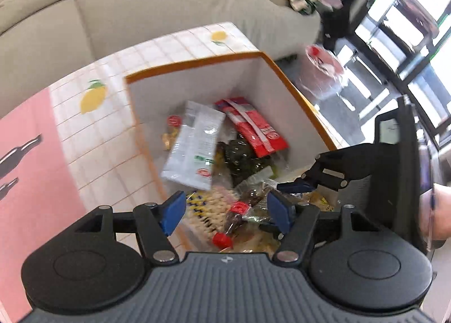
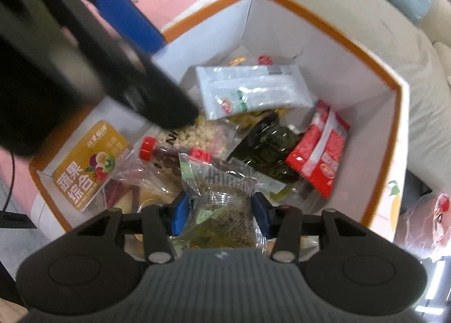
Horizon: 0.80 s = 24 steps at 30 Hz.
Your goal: Organize snacks
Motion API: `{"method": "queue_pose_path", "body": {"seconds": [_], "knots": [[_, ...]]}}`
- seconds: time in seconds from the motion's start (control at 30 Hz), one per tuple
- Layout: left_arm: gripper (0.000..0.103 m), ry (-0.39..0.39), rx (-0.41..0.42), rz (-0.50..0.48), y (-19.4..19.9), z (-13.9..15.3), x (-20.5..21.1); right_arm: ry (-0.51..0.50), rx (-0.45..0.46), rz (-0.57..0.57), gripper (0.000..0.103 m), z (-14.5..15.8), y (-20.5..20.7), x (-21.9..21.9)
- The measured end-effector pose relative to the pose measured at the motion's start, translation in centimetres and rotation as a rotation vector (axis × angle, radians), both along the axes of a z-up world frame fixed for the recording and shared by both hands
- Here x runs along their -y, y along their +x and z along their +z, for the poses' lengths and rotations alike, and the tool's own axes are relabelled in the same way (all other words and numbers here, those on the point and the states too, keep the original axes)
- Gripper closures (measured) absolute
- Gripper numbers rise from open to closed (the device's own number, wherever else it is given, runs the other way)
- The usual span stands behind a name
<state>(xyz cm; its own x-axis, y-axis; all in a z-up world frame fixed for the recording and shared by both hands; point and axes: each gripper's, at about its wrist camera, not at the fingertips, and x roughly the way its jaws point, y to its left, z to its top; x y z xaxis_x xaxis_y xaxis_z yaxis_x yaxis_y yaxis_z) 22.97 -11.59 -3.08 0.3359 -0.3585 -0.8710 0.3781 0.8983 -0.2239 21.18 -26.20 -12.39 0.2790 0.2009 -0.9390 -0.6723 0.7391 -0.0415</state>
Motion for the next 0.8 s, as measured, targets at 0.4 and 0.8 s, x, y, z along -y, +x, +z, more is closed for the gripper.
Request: {"method": "queue_pose_path", "body": {"seconds": [0.4, 0.8], "knots": [[0.026, -0.075, 0.046, 0.171, -4.1, 1.6, -5.9, -0.036, -0.007, -0.075, 0.034, 1.5, 0.1, -0.8], [0.027, -0.077, 0.282, 0.25, -10.5, 7.1, -8.6, 0.132, 0.238, -0.197, 0.011, 11.6, -5.5, -0.2]]}}
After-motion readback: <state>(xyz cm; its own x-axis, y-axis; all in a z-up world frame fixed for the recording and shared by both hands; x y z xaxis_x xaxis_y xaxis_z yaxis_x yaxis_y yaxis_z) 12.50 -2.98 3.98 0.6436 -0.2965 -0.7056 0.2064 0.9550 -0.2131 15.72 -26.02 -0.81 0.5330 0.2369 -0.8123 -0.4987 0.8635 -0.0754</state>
